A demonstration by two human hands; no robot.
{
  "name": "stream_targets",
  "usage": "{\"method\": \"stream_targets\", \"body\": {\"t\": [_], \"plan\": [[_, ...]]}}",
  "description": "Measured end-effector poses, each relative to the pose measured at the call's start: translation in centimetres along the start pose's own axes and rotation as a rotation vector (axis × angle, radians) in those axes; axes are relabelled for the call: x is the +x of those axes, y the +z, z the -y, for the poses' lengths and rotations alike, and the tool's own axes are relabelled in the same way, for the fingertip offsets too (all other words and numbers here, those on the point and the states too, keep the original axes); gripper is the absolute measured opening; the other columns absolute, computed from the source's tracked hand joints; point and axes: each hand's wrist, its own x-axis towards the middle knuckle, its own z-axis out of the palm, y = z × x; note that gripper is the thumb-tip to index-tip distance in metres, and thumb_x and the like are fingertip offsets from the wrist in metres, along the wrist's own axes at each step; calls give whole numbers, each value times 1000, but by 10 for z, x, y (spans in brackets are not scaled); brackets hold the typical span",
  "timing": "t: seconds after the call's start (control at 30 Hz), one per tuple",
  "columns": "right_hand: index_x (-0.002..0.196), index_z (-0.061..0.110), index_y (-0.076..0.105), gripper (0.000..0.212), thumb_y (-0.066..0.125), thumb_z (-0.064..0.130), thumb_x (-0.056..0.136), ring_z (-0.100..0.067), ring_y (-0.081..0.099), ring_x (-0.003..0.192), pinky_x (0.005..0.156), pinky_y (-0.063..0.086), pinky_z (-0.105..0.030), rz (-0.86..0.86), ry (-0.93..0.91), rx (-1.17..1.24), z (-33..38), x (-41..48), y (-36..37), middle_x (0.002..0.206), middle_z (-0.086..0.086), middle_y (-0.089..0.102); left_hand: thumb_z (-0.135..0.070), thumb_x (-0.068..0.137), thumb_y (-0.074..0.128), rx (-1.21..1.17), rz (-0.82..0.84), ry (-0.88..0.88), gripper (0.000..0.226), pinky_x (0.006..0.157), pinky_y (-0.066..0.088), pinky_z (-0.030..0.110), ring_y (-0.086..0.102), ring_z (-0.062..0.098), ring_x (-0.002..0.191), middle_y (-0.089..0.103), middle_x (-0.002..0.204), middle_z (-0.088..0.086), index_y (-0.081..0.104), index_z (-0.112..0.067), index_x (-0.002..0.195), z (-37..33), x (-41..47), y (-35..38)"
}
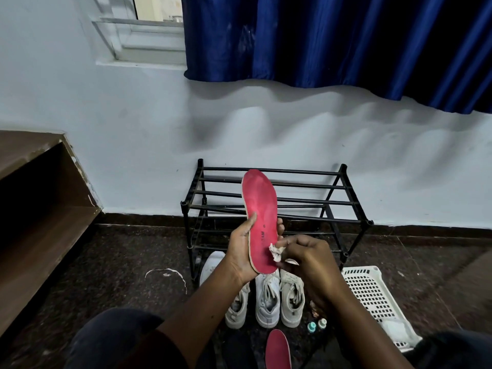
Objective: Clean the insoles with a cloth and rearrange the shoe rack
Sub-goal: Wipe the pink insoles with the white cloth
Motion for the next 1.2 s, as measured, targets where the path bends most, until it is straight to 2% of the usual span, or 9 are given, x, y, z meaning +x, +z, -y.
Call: {"method": "stream_targets", "body": {"t": [0.17,0.33,0.47,0.6,0.7,0.87,1.0,1.1,1.2], "plan": [[79,-3,63,21,47,-16,80,-19,64,70,67,54,-28,-17,39,345,-2,9,-5,76,-13,67,-13,76,62,199,21,8,24,53,52,22,63,19,57,65,72,10,67,2,93,6,-3,7],[80,1,59,25,46,-20,78,-17,64,63,63,54,-31,-104,17,389,-7,17,-6,71,-10,67,-1,61,65,323,-50,134,71,58,54,28,67,21,68,63,91,14,46,9,128,6,0,6],[83,0,55,23,47,-21,79,-26,65,68,63,56,-36,-193,19,485,-10,24,-7,79,-21,66,6,57,61,430,-26,195,55,63,54,27,67,19,73,65,90,11,57,3,112,6,-3,8],[83,-3,53,16,47,-17,85,-30,65,59,53,56,-27,-215,22,464,-9,27,-8,81,-25,62,0,60,69,449,-121,229,57,54,51,24,62,17,59,66,79,10,54,11,115,6,-1,11],[81,-4,54,16,46,-18,84,-36,65,62,53,55,-24,-172,21,435,-6,26,-11,82,-24,63,5,71,69,354,-159,222,39,52,52,24,64,19,60,67,79,13,58,8,108,5,1,8],[78,-7,55,21,42,-23,82,-40,67,67,59,56,-30,-126,-67,366,-9,23,-14,76,-25,66,11,73,62,301,-173,209,30,51,52,25,62,18,53,65,78,14,59,9,103,3,1,8],[82,-12,58,6,53,-9,84,-44,64,79,75,52,-42,-118,-96,245,-11,23,-13,88,-39,60,3,62,66,259,-170,176,40,51,52,24,60,19,52,65,77,12,61,7,101,3,1,9],[86,-9,58,13,66,-2,79,-35,65,70,71,56,-42,-90,-119,199,-9,24,-12,85,-33,62,0,65,67,338,-149,166,30,56,52,25,61,17,55,63,69,8,62,2,94,5,-1,9],[95,-9,55,21,66,-8,77,-35,63,68,68,56,-44,-112,-123,175,-10,26,-12,93,-39,58,3,65,72,400,-149,199,41,53,51,23,62,15,55,64,69,8,58,6,104,8,-3,9]]}}
